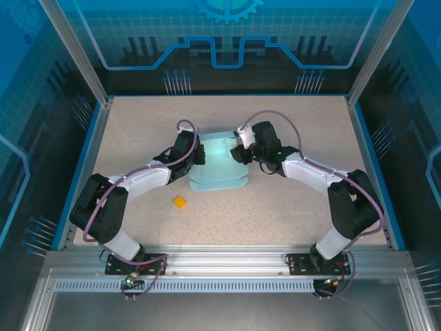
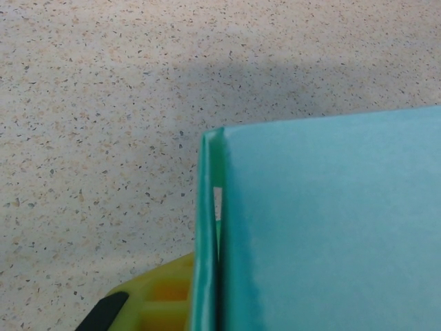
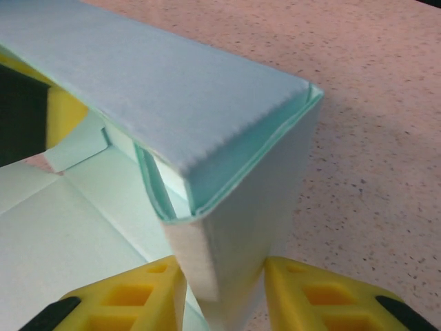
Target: Fold the paper box
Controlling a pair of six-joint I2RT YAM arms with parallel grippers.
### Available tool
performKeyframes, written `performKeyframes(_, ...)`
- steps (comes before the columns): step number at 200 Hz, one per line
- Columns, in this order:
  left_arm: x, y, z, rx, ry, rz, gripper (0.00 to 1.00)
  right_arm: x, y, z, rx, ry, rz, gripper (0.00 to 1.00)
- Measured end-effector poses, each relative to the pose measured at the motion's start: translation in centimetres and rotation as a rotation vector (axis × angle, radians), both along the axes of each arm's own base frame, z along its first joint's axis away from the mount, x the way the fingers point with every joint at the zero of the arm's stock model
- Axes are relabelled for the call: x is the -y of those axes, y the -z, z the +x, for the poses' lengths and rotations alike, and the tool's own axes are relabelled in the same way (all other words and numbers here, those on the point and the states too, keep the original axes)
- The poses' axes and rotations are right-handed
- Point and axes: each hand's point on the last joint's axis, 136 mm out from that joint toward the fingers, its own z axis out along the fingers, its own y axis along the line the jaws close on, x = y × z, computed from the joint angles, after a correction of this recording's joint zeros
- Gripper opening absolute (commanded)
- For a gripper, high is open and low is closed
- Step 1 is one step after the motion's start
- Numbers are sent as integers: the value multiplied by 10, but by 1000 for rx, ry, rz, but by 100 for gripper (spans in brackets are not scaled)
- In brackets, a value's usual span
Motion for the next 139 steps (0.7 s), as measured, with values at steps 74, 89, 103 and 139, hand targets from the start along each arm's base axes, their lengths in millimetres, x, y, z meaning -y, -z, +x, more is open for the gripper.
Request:
performKeyframes(74, 2, 0, 0, -5, -5, -20, 0, 4, 1, 18, 63, 190, -147, 25)
performKeyframes(89, 2, 0, -1, -6, -2, -22, 0, 6, 0, 20, 71, 222, -169, 23)
performKeyframes(103, 4, -1, 0, -3, 2, -27, 0, 8, -1, 20, 80, 251, -185, 22)
performKeyframes(139, 9, -4, 1, 11, 17, -44, 0, 15, -6, 26, 98, 321, -212, 17)
